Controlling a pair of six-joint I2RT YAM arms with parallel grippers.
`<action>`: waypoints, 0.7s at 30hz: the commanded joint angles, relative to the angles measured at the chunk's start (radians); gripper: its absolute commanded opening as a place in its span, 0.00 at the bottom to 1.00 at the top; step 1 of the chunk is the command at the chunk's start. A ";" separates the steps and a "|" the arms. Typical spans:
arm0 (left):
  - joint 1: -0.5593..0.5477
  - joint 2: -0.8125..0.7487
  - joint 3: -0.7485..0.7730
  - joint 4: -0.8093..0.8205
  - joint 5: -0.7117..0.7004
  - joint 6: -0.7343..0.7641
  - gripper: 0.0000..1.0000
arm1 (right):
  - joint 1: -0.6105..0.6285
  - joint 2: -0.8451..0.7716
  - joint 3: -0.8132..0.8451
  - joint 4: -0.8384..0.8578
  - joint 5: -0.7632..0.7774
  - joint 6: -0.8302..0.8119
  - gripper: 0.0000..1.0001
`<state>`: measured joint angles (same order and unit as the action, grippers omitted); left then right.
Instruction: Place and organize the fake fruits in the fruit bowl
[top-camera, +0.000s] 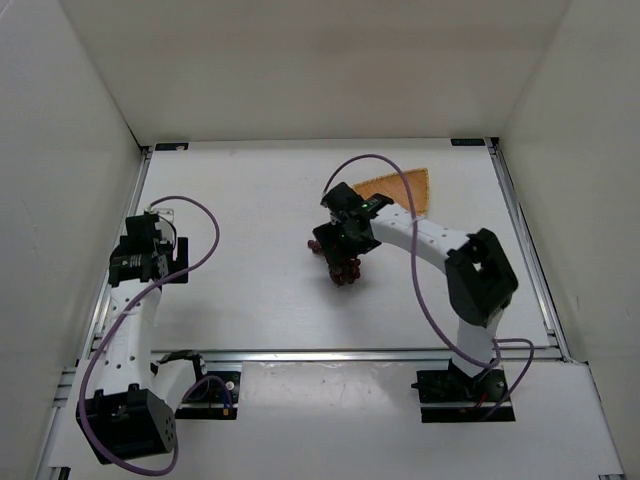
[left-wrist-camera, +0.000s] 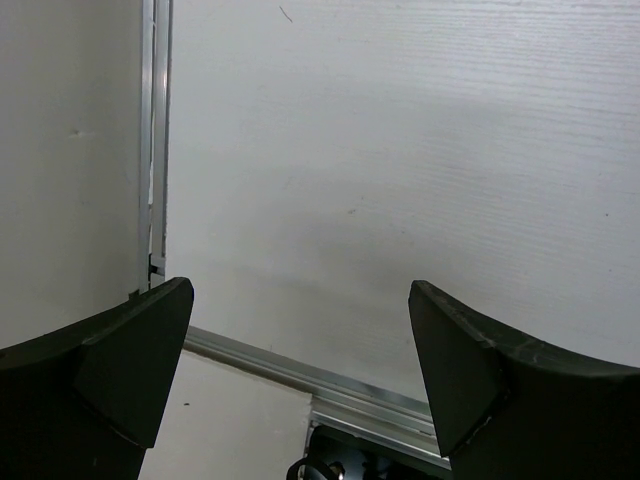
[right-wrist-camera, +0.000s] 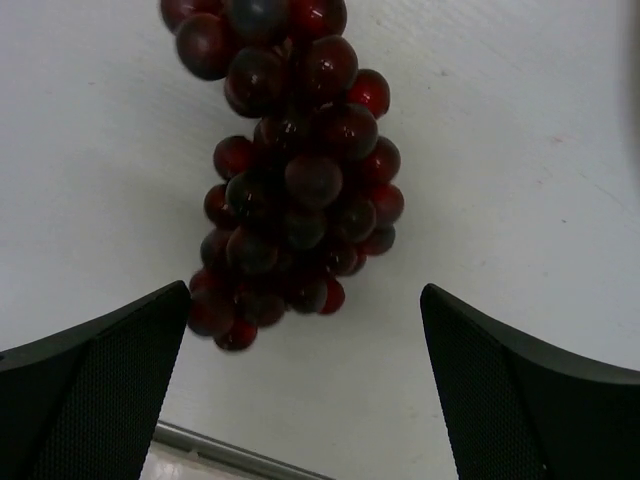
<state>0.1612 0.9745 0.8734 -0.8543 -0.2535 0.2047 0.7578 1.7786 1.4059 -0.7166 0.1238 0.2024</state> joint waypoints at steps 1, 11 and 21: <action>-0.005 -0.051 -0.028 -0.014 -0.021 0.015 1.00 | 0.000 0.109 0.096 0.019 0.019 -0.011 1.00; -0.005 -0.051 -0.037 -0.023 -0.021 0.024 1.00 | 0.009 0.294 0.260 -0.046 -0.007 0.060 0.47; -0.005 -0.042 -0.047 -0.023 -0.030 0.033 1.00 | -0.253 -0.034 0.235 0.143 0.007 0.350 0.14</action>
<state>0.1604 0.9417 0.8322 -0.8757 -0.2707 0.2295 0.6392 1.8534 1.6196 -0.6945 0.1043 0.4236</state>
